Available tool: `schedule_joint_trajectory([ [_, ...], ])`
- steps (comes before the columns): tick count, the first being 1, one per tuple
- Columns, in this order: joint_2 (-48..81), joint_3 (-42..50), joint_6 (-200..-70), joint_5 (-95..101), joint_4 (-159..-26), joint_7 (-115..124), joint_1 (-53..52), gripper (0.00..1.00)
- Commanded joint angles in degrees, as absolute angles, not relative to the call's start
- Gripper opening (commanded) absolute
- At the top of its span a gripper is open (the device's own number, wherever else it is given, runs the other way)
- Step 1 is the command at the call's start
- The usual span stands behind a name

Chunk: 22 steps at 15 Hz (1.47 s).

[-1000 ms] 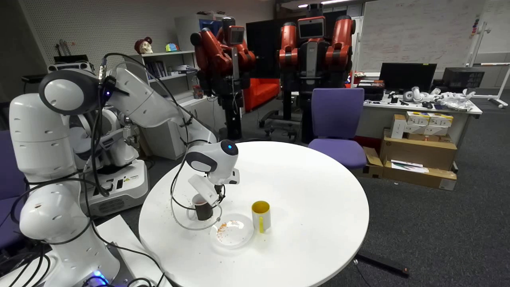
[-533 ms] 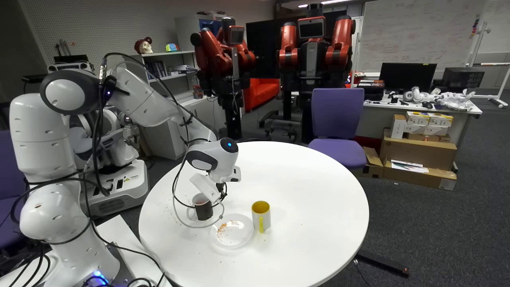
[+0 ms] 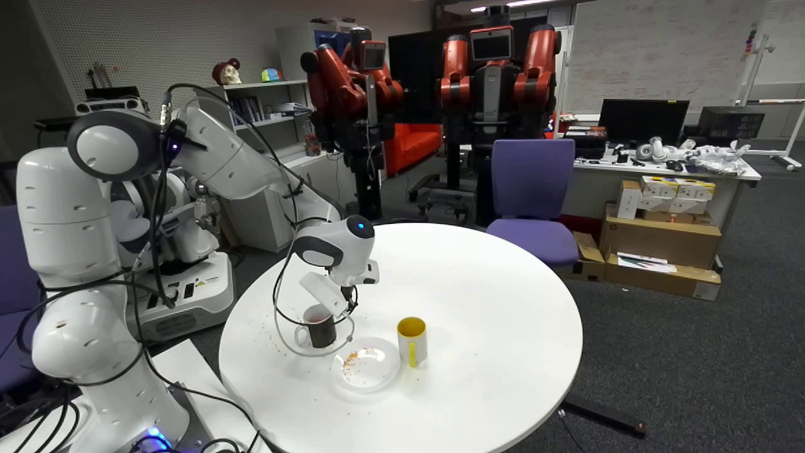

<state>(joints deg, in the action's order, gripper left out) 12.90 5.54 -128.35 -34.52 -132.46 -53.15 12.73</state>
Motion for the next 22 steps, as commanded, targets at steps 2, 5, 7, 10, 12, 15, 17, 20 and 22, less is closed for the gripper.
schedule_joint_trajectory([
  [2, 12.9, 5.0, -130.2, -34.2, -132.3, -52.1, 12.5, 0.34],
  [5, 13.1, 5.1, -130.1, -34.3, -132.4, -52.1, 12.6, 0.32],
  [7, 13.2, 5.1, -130.0, -34.3, -132.4, -52.1, 12.6, 0.27],
  [10, 13.3, 5.1, -129.9, -34.2, -132.4, -52.0, 12.6, 0.11],
  [12, 13.4, 5.1, -129.9, -34.2, -132.3, -52.0, 12.7, 0.08],
  [15, 13.5, 5.1, -129.8, -34.2, -132.3, -52.0, 12.7, 0.00],
  [17, 13.4, 5.1, -129.7, -34.1, -132.3, -52.0, 12.7, 0.00],
  [20, 13.1, 5.1, -129.3, -33.8, -132.2, -51.9, 12.6, 0.01],
  [22, 12.7, 5.0, -128.9, -33.6, -132.1, -51.9, 12.5, 0.01],
])
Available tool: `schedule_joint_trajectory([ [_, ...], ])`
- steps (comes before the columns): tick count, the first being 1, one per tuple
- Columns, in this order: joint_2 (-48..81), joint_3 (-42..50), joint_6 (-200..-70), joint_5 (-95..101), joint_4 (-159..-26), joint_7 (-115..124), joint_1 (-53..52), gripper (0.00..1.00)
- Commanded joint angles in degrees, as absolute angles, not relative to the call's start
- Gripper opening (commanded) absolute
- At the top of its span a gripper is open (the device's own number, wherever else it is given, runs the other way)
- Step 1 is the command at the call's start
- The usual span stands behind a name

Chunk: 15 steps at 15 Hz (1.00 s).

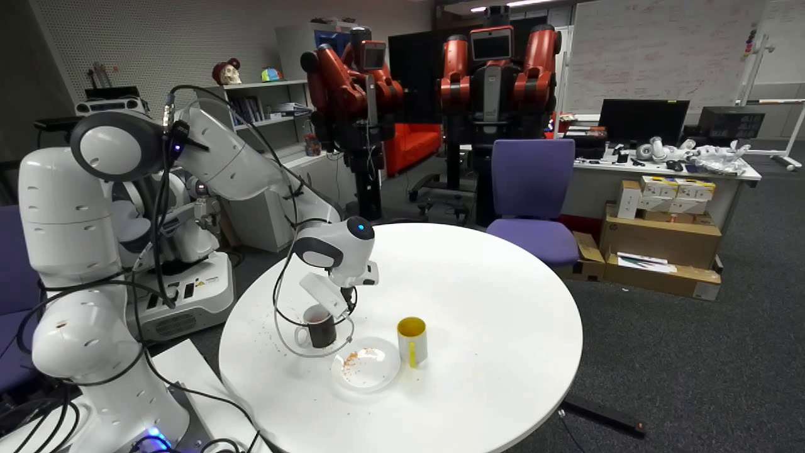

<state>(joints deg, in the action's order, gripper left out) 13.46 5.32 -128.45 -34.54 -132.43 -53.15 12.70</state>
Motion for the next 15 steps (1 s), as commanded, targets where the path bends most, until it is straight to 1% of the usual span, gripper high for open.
schedule_joint_trajectory([
  [1, 12.4, 4.9, -128.8, -33.5, -132.0, -51.8, 12.4, 0.01],
  [9, 7.7, 3.8, -128.2, -26.5, -132.4, -49.1, 9.3, 0.01],
  [15, 4.1, 2.8, -129.1, -13.3, -134.1, -39.4, 5.3, 0.01],
])
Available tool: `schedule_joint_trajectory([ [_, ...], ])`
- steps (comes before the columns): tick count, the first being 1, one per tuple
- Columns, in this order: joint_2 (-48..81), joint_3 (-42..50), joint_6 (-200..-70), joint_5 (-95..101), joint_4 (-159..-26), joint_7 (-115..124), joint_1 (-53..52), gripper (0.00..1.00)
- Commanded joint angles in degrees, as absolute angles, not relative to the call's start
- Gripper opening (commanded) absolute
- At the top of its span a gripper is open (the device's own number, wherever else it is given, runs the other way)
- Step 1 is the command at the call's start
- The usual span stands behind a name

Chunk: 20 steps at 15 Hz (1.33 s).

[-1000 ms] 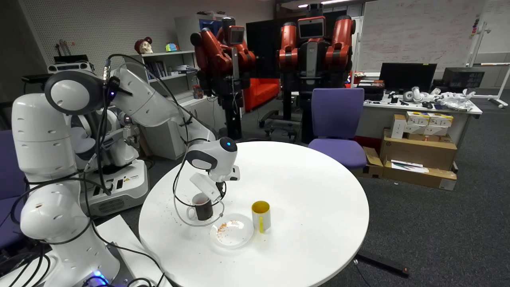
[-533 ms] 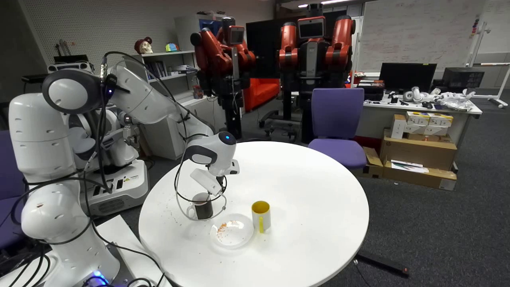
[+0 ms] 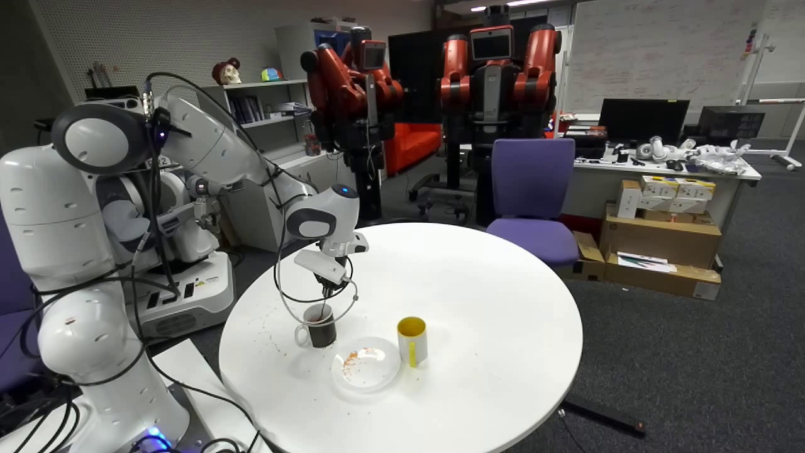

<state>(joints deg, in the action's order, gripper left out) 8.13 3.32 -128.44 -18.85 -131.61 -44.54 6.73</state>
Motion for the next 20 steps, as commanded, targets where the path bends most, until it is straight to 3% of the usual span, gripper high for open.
schedule_joint_trajectory([
  [1, 3.6, 2.6, -129.5, -11.3, -134.5, -37.7, 4.7, 0.01],
  [20, -6.3, -0.3, -135.5, 14.4, -142.9, -18.0, 0.0, 0.01],
])
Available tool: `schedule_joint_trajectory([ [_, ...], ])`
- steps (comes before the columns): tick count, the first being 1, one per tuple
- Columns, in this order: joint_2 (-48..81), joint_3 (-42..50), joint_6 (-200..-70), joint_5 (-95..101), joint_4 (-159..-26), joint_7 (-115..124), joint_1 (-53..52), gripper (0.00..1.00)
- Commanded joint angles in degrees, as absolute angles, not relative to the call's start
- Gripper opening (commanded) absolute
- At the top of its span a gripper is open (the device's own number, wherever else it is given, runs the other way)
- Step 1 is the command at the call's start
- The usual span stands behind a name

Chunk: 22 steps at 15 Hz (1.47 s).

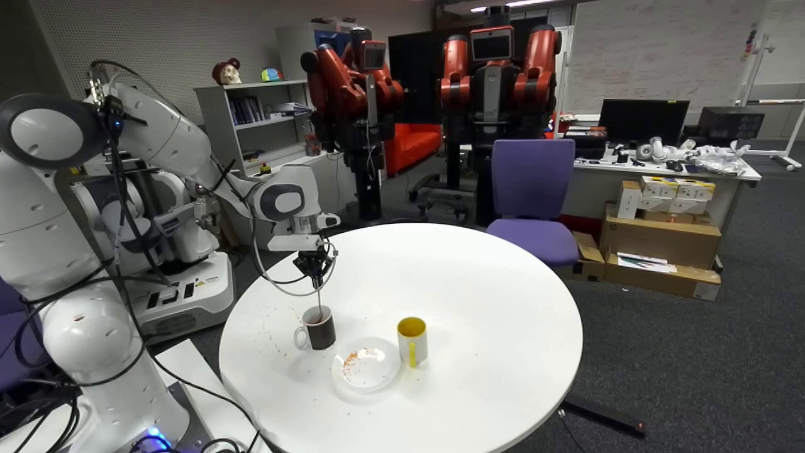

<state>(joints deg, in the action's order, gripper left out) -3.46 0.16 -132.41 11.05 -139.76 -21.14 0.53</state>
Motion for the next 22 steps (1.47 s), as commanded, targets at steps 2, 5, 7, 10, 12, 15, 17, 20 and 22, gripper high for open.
schedule_joint_trajectory([
  [2, -6.2, -0.6, -136.7, 15.1, -143.5, -17.2, -0.3, 0.01],
  [5, -5.2, -0.8, -139.1, 14.7, -144.1, -17.4, -0.7, 0.01],
  [7, -4.2, -0.8, -140.9, 14.5, -144.4, -17.6, -0.9, 0.01],
  [10, -3.6, -0.7, -142.6, 15.0, -144.8, -17.4, -0.8, 0.01],
  [12, -2.8, -0.6, -143.6, 15.1, -144.5, -17.6, -0.7, 0.01],
  [15, -1.2, -0.4, -146.1, 14.8, -144.0, -17.9, -0.6, 0.01],
  [17, -0.2, -0.3, -147.6, 14.8, -143.5, -18.2, -0.4, 0.01],
  [20, 1.1, -0.1, -148.9, 15.0, -142.6, -18.6, -0.2, 0.01],
  [22, 1.9, 0.0, -149.5, 15.0, -141.9, -18.9, -0.1, 0.01],
])
